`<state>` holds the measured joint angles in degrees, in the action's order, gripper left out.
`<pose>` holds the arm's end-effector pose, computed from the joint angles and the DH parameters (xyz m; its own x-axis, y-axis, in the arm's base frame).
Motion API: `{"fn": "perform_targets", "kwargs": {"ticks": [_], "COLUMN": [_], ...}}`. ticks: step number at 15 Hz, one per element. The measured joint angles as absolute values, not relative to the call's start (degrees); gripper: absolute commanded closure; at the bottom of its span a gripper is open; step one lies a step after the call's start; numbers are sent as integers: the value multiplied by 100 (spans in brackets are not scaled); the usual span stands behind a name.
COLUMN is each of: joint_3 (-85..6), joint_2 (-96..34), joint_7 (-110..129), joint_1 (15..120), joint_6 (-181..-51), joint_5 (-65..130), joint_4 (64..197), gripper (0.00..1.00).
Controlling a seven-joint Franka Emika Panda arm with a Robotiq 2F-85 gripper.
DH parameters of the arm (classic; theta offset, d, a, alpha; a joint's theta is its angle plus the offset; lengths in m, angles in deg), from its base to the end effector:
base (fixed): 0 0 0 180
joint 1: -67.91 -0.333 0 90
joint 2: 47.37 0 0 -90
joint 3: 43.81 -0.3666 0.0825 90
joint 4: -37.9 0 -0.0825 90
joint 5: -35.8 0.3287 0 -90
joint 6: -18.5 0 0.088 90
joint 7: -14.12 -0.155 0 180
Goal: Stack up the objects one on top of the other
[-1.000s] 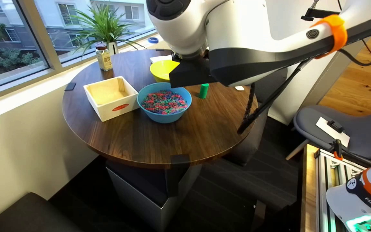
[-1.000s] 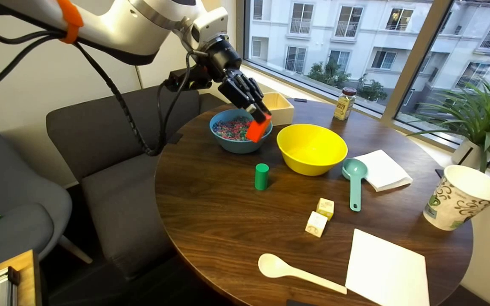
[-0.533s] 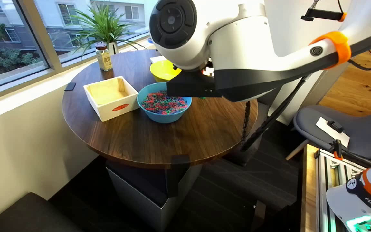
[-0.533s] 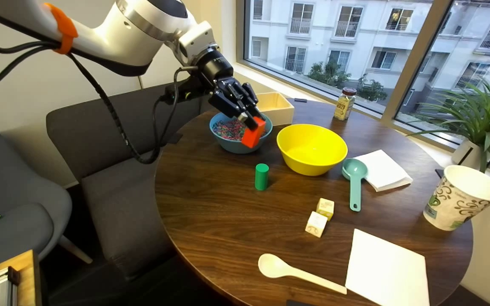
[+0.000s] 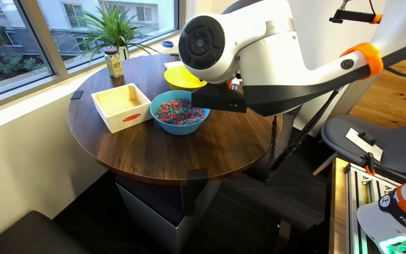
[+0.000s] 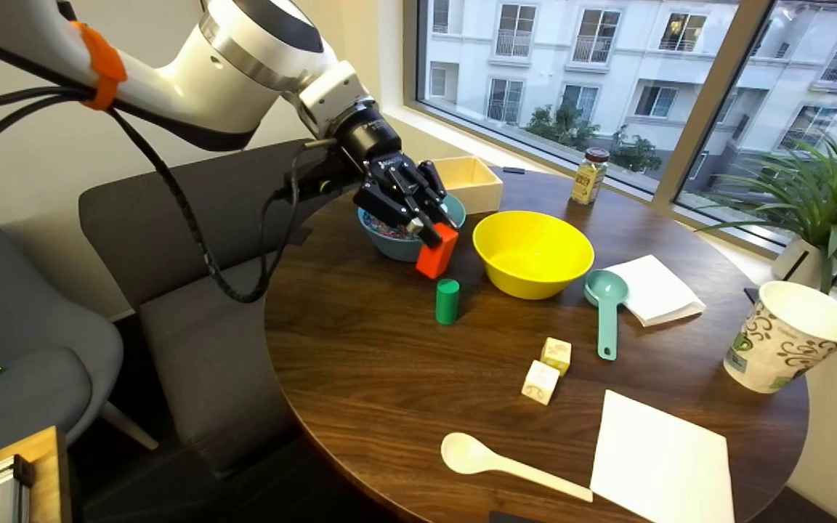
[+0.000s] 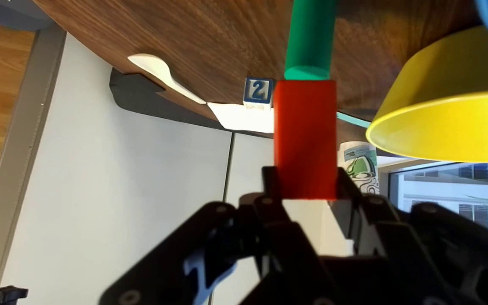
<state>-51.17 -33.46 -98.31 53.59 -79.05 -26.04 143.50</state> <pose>0.5641 0.0828 0.4647 0.2404 -0.4504 0.8598 -0.9483 -0.2980 0.1090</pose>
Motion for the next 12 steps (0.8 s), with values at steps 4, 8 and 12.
{"fn": "perform_targets", "kwargs": {"ticks": [4, 8, 12], "joint_3": [-5117, -5118, -5118], "joint_2": [-3348, -3346, -3301], "joint_7": [-9947, -9999, -10126], "joint_1": [5406, 5419, 5440], "joint_6": [-7905, -7941, -8133], "joint_5": [-2928, -3006, -3014], "joint_4": [14402, 14445, 14495], "gripper": [92, 92, 92]}}
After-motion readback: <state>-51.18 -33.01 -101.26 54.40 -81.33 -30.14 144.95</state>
